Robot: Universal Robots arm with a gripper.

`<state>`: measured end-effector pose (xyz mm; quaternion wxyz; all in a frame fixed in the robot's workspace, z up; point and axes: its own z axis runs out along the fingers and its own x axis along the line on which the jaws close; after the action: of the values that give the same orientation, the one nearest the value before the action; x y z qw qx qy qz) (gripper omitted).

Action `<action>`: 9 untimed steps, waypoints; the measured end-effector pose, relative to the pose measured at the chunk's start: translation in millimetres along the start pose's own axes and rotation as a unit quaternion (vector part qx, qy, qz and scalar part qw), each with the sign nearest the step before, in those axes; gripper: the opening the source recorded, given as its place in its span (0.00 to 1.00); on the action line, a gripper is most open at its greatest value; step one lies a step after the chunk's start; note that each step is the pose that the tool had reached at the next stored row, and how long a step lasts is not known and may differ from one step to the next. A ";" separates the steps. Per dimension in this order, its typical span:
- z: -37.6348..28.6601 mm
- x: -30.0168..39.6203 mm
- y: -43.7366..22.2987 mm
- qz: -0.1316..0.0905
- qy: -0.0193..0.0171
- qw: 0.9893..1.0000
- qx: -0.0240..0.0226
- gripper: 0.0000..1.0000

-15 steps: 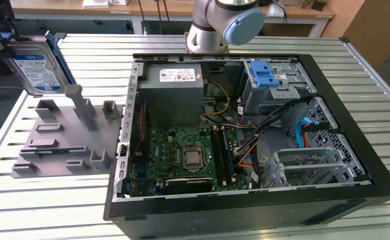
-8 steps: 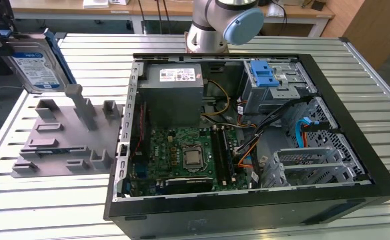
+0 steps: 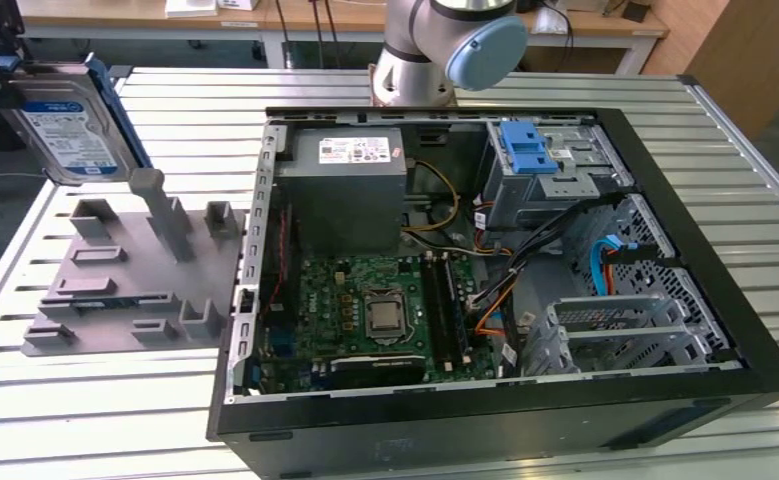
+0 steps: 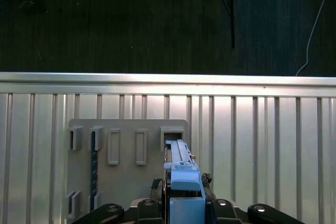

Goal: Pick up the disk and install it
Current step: 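Pick up the disk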

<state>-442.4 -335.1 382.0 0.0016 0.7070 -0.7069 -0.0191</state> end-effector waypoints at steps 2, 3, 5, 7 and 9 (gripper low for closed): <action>-0.6 0.0 0.0 0.000 0.000 1.000 0.000 0.36; -0.9 0.0 0.0 0.000 0.000 1.000 0.000 0.36; -1.3 0.0 0.0 0.000 0.000 1.000 0.000 0.36; -1.7 0.0 0.0 0.000 0.000 1.000 0.000 0.36; -2.2 0.0 0.0 0.000 0.000 1.000 0.000 0.36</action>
<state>-442.4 -335.1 384.2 0.0016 0.7070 -0.7069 -0.0191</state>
